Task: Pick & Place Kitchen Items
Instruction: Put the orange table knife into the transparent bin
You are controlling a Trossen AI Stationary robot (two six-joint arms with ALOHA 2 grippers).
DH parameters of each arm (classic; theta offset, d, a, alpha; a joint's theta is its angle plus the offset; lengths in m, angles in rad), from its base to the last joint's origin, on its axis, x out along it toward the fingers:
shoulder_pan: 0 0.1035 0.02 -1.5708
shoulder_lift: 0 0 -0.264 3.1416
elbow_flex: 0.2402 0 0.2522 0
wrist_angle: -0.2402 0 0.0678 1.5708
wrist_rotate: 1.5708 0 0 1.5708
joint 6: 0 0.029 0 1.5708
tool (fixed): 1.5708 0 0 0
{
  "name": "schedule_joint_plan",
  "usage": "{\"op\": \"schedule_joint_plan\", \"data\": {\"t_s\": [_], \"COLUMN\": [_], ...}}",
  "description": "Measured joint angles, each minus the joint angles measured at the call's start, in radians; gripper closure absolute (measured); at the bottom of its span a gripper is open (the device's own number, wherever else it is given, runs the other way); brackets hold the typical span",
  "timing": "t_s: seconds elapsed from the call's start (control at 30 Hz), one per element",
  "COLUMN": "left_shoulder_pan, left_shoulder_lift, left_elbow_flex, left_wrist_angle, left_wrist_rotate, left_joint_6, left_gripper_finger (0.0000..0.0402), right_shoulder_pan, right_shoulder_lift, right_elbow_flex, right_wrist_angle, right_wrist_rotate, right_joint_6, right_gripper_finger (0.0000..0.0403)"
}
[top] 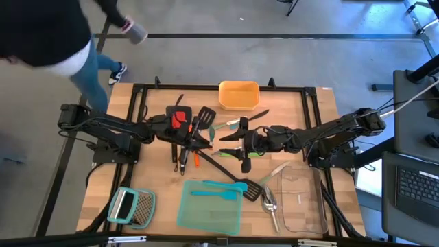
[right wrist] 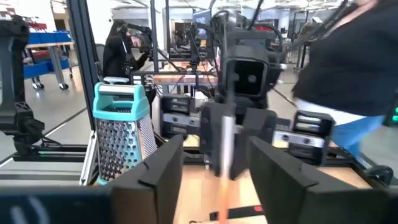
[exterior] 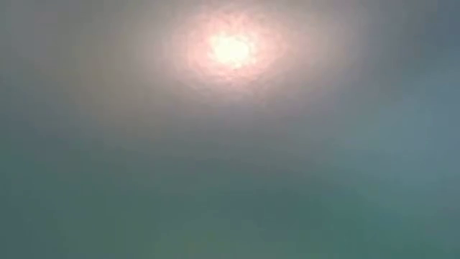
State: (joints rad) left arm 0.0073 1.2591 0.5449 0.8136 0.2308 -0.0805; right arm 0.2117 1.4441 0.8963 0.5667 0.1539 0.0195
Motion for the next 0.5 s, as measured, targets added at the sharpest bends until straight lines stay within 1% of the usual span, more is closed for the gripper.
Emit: {"op": "schedule_joint_plan", "data": {"t_s": [0.13,0.27,0.37,0.5], "left_shoulder_pan": [-0.001,0.000,-0.007,-0.007], "left_shoulder_lift": [0.000,0.016,0.056,0.131], "left_elbow_flex": [0.000,0.000,0.009,0.053], "left_wrist_angle": [0.013,0.031,0.080,0.083], "left_wrist_rotate": [-0.004,-0.013,-0.012,-0.013], "left_joint_6": [0.015,0.016,0.016,0.001], "left_gripper_finger": [0.0390,0.0390,0.0390,0.0390], "right_shoulder_pan": [0.000,0.000,0.000,0.000], "right_shoulder_lift": [0.009,0.025,0.031,0.031], "right_elbow_flex": [0.000,0.000,0.000,0.000], "right_wrist_angle": [0.024,0.040,0.041,0.049], "right_wrist_rotate": [0.000,0.000,0.000,0.000], "right_joint_6": [0.006,0.007,0.007,0.010], "right_gripper_finger": [0.0199,0.0195,0.0194,0.0194]}}
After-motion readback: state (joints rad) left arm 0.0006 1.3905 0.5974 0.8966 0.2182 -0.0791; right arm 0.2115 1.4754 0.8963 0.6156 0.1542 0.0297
